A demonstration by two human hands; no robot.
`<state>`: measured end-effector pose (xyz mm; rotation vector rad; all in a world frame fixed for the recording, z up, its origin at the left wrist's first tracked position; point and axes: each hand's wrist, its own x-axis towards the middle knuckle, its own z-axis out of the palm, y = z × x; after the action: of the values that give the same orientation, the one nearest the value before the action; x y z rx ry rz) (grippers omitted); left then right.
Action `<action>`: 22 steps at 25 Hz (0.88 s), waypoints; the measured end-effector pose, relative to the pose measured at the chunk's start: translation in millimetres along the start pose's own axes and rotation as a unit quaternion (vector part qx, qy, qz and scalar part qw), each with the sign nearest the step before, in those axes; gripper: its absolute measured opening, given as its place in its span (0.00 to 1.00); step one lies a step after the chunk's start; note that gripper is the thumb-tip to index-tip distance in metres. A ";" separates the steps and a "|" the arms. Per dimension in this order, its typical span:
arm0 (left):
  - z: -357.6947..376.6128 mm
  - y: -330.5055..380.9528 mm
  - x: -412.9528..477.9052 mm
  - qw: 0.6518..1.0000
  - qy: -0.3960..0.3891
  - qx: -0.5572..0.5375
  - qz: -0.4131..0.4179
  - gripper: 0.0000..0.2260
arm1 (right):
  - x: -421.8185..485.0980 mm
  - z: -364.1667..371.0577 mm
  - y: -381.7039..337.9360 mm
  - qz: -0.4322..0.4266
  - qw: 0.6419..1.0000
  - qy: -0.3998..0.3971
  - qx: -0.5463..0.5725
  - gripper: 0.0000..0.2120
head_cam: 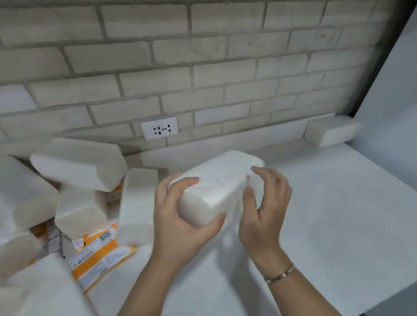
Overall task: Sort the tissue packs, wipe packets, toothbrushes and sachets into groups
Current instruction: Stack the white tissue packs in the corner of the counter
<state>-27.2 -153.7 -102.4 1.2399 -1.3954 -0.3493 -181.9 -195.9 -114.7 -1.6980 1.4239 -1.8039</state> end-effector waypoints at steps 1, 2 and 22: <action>13.1 -2.2 -1.8 1.000 -0.025 -0.002 0.006 0.30 | 6.0 -5.7 13.2 -0.027 0.999 -0.016 -0.030 0.19; 28.0 -5.4 -3.0 0.999 -0.047 -0.006 0.010 0.30 | 9.8 -12.0 29.3 -0.044 0.997 -0.038 -0.052 0.20; 326.9 -48.0 11.9 0.953 -0.224 0.074 -0.192 0.49 | 103.8 -130.9 281.0 0.066 0.952 -0.146 -0.259 0.22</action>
<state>-281.5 -325.7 -225.0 1.6301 -1.5753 -0.8492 -437.5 -348.6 -249.6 -1.9418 1.9266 -1.1030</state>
